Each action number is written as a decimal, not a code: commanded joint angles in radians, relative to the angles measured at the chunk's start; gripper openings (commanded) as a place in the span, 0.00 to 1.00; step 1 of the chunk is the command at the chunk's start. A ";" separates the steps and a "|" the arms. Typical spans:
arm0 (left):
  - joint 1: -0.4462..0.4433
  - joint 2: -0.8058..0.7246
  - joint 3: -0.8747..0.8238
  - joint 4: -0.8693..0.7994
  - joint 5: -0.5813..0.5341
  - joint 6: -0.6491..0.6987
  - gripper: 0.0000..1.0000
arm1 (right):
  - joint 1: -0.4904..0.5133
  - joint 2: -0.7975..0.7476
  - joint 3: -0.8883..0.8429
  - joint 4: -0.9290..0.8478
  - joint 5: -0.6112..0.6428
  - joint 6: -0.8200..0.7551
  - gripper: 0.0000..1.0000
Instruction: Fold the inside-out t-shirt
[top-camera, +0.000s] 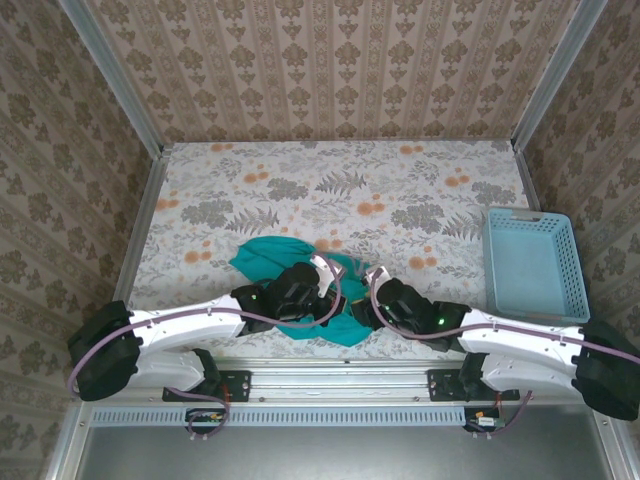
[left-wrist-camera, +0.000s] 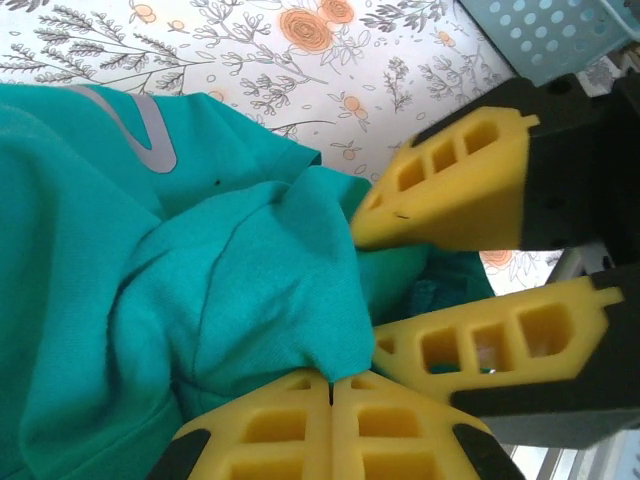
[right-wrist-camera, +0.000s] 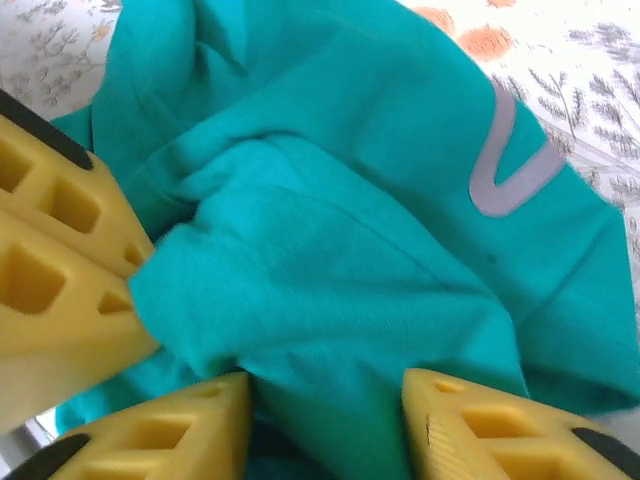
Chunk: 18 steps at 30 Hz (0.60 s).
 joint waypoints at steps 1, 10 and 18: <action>0.007 -0.020 -0.003 0.024 0.027 0.033 0.01 | -0.015 0.006 0.047 0.047 -0.008 -0.001 0.25; 0.009 -0.051 -0.032 -0.002 0.004 0.055 0.06 | -0.081 -0.149 0.012 -0.036 -0.006 0.050 0.00; 0.009 -0.077 -0.058 0.000 0.038 0.095 0.07 | -0.168 -0.166 0.021 -0.070 -0.051 0.127 0.00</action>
